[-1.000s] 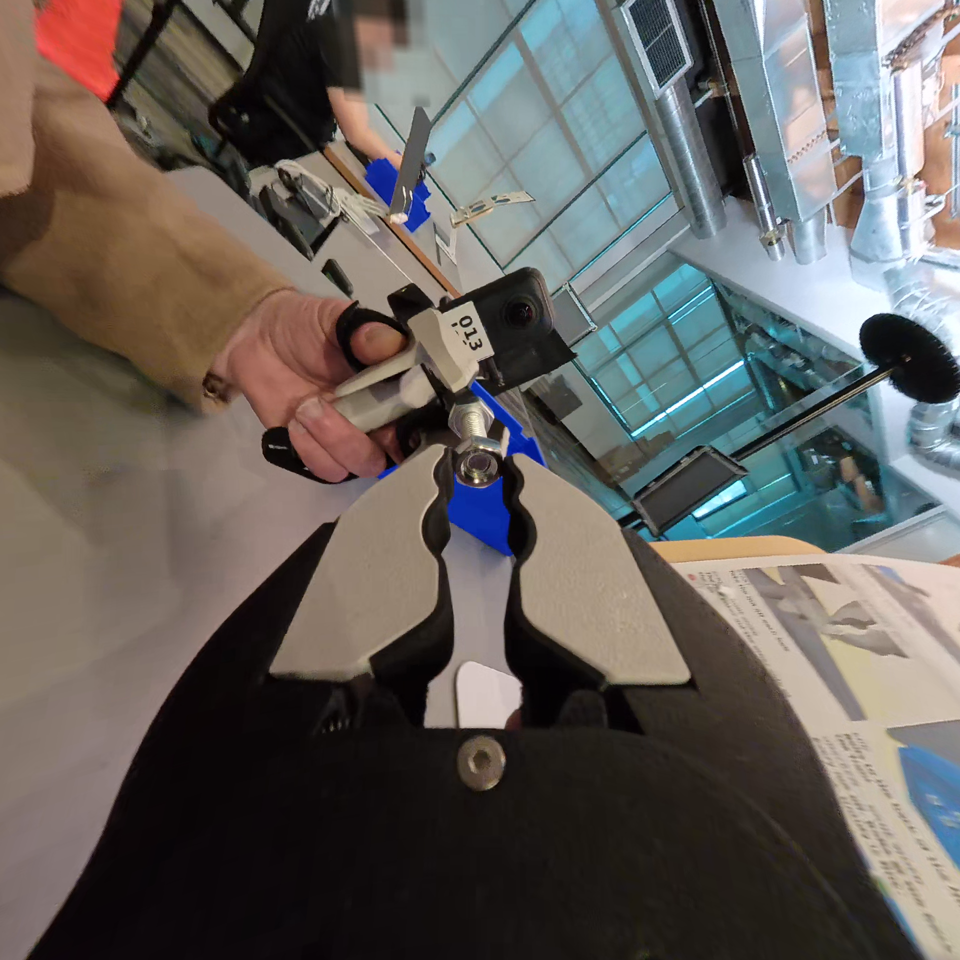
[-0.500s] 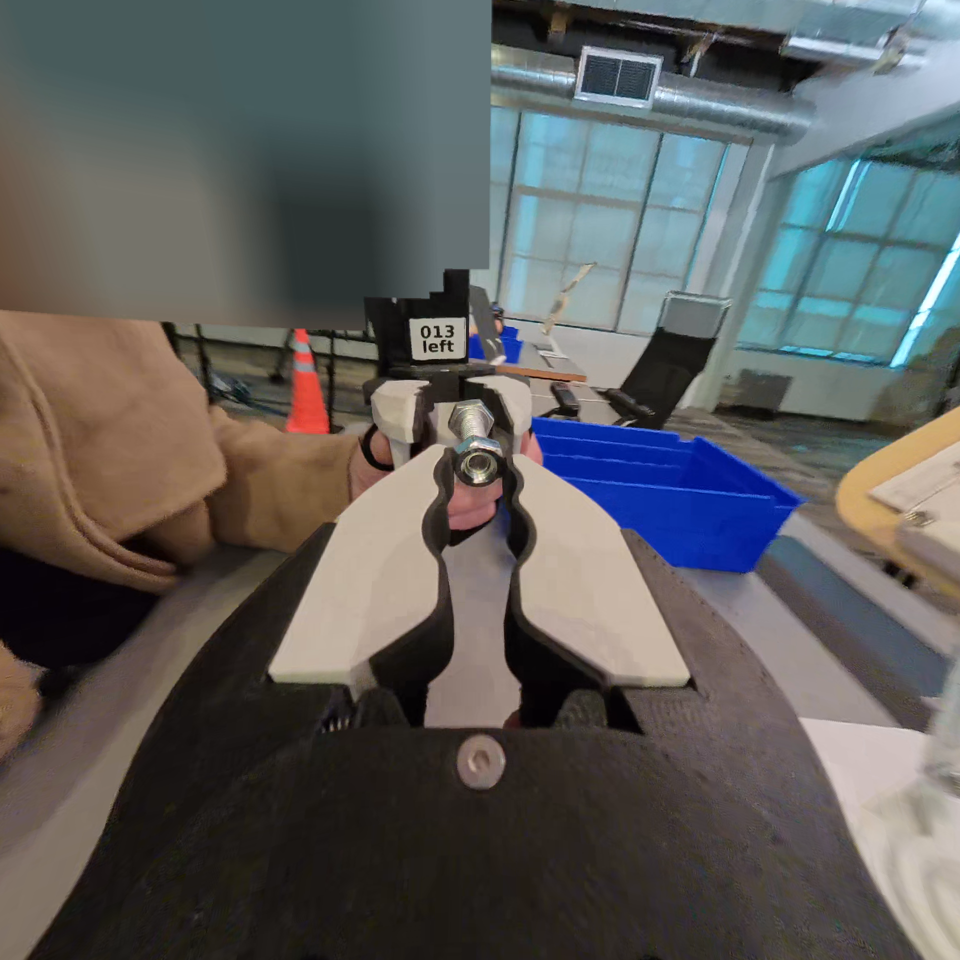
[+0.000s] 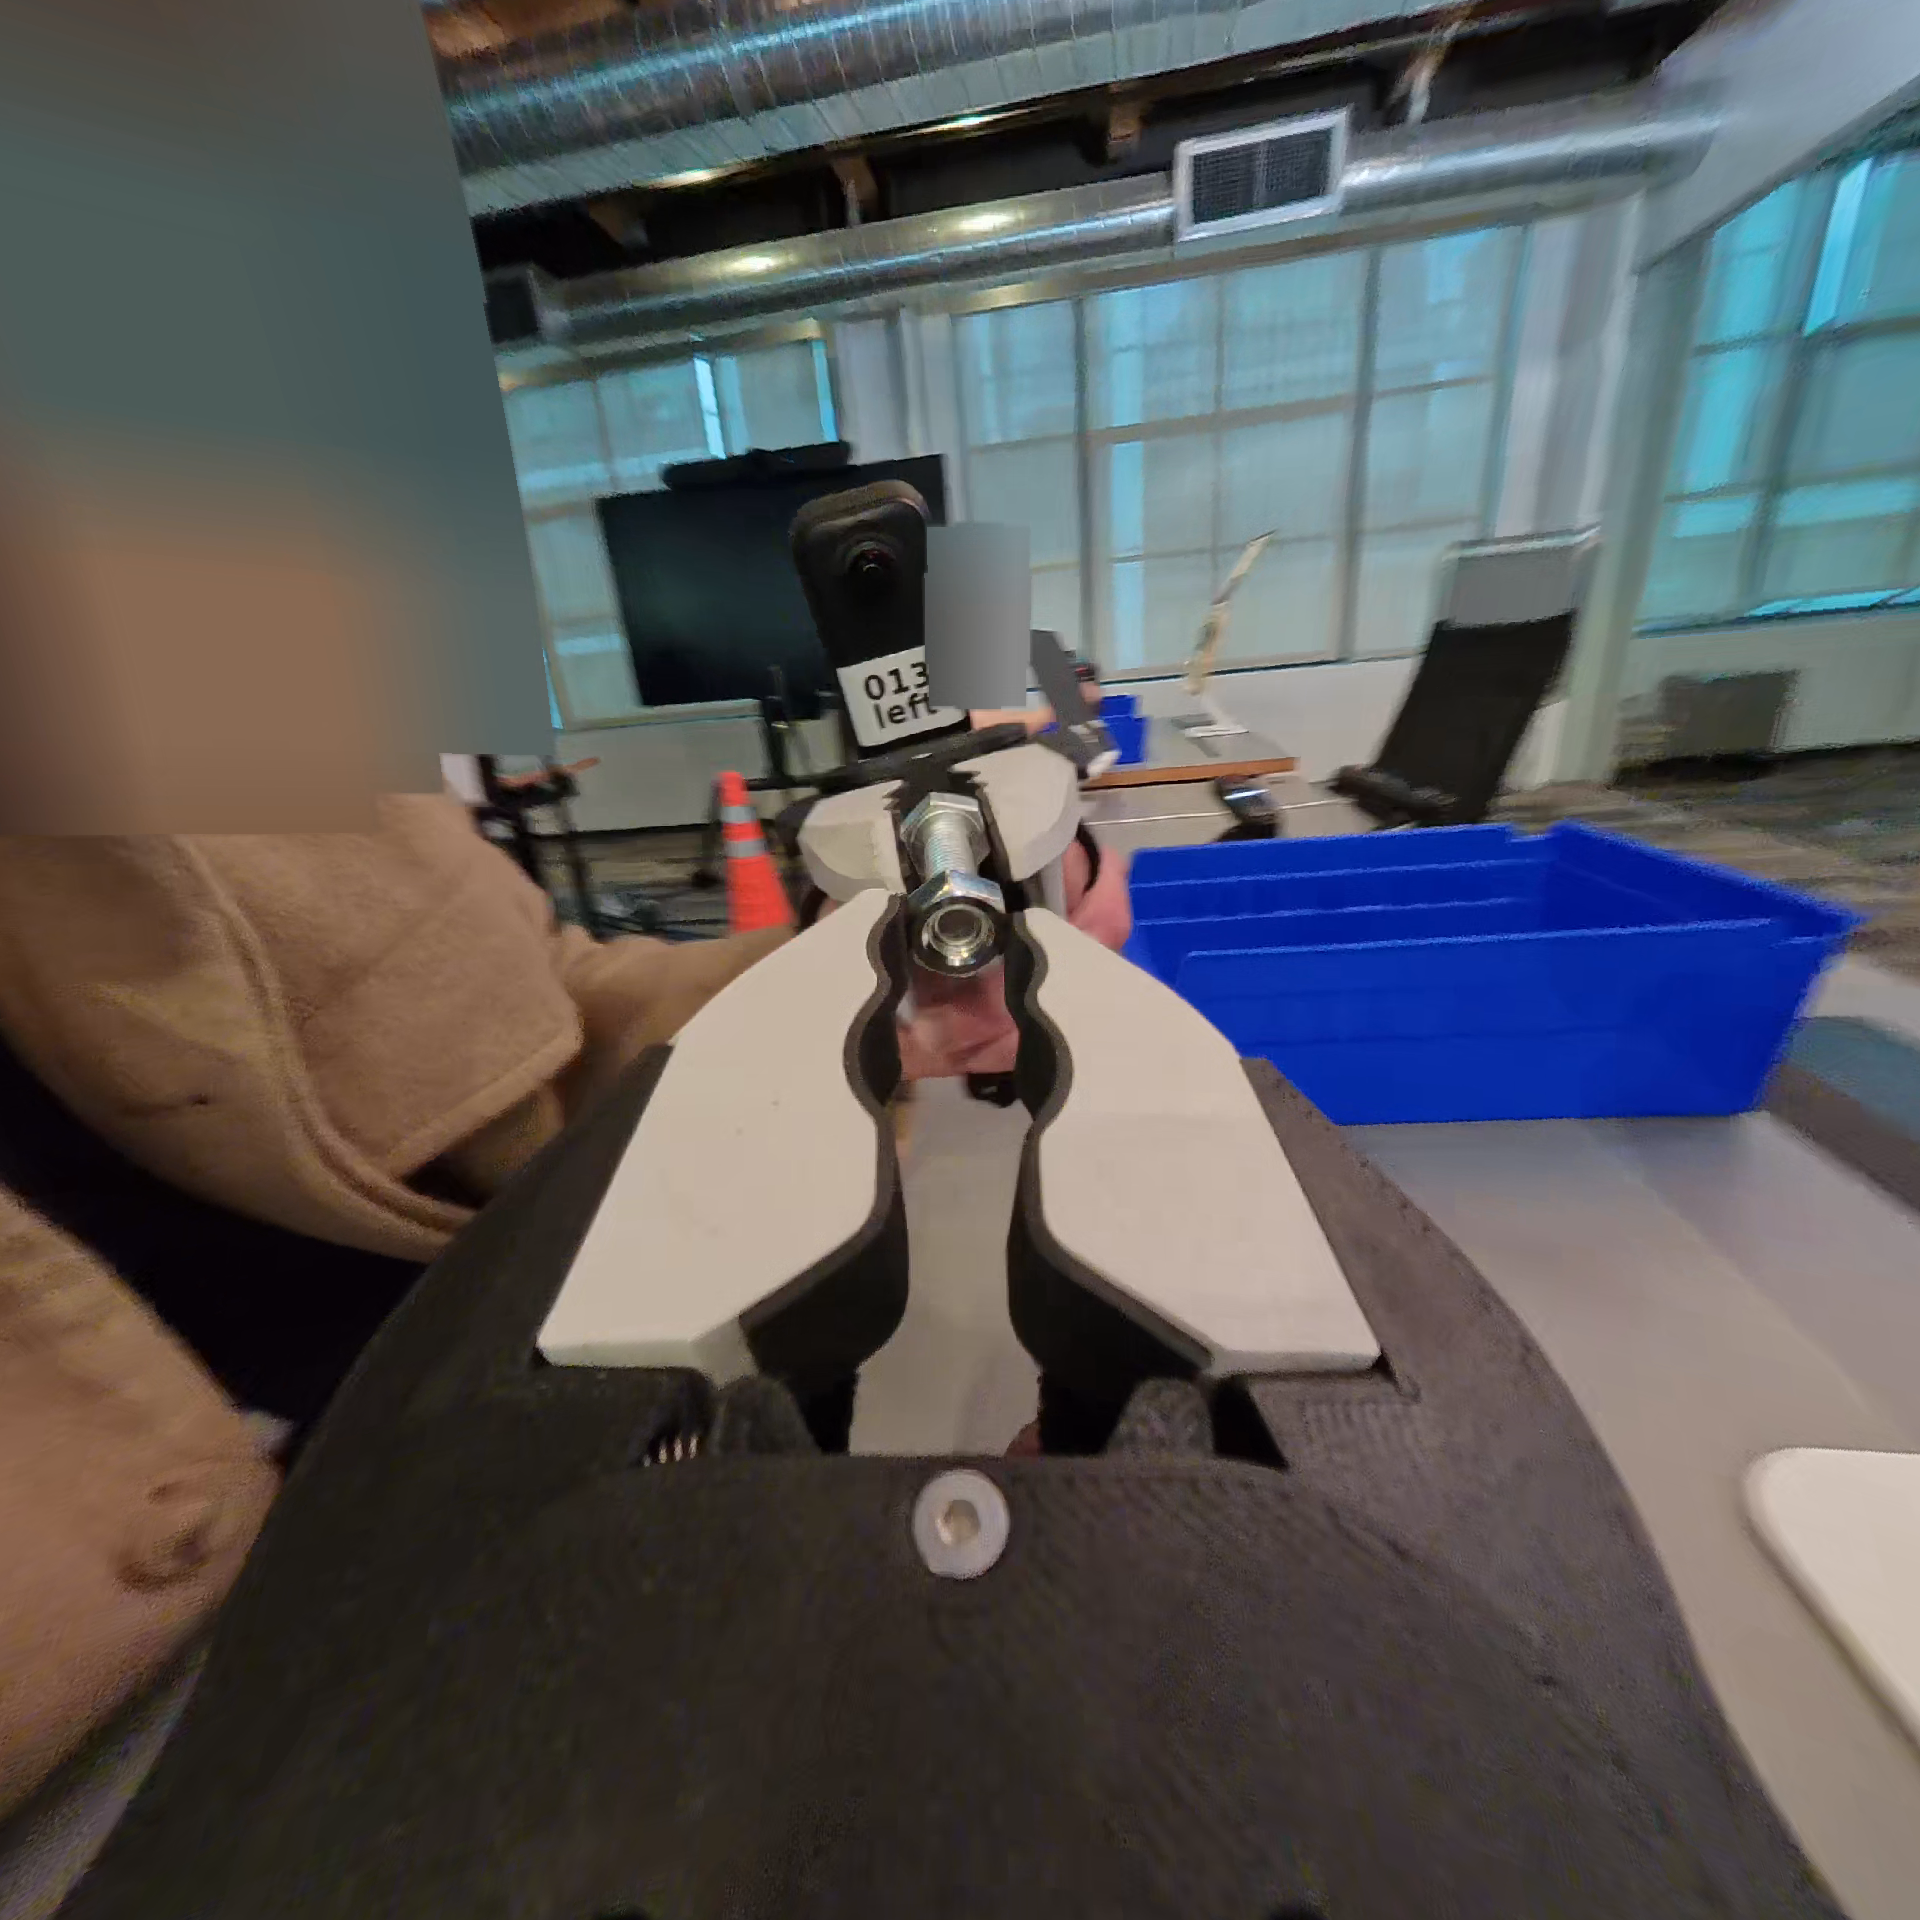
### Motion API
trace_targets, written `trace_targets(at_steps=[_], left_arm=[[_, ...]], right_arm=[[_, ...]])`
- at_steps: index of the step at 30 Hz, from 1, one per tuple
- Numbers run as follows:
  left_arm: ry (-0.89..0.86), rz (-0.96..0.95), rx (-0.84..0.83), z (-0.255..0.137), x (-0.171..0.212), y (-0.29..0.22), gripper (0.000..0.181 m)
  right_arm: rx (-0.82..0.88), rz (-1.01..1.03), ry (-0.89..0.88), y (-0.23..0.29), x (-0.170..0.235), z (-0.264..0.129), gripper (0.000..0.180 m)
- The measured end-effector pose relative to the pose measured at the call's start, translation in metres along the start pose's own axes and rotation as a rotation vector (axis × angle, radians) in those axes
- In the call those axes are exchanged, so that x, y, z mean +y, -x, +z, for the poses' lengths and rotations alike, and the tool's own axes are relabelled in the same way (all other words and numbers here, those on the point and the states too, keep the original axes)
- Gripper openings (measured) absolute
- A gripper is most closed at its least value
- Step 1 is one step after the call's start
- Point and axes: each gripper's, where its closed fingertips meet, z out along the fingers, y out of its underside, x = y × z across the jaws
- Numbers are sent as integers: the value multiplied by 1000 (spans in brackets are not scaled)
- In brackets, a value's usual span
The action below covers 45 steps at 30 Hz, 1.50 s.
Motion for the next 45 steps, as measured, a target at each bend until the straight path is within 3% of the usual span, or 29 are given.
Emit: trace_targets(at_steps=[3, 6, 10, 14, 17, 26, 35, 40, 45], left_arm=[[-68, -225, 69, 1, -5, 0, 17], [-166, -492, 199, 3, -6, -1, 17], [-234, -687, 323, 5, -2, -4, 16], [-263, -767, 372, 7, 0, -5, 17], [-274, -769, 399, 6, -1, -7, 17], [-286, -658, 371, 5, -5, -8, 18], [-284, -544, 315, 4, -9, -7, 34], [-218, -270, 114, -2, -9, 5, 42], [-62, 59, -23, -3, -5, 3, 31]], right_arm=[[103, -271, 62, 1, -5, 1, 18], [215, -675, 215, 3, -9, -1, 18], [289, -1197, 419, 5, -6, -4, 18], [306, -1421, 506, 6, -3, -6, 18], [302, -1468, 522, 10, -4, -5, 18], [262, -1178, 407, 10, -5, -4, 18], [224, -864, 272, 10, -7, -1, 18], [155, -438, 157, 2, -9, -5, 18], [45, -60, 44, -2, -5, -7, 18]])
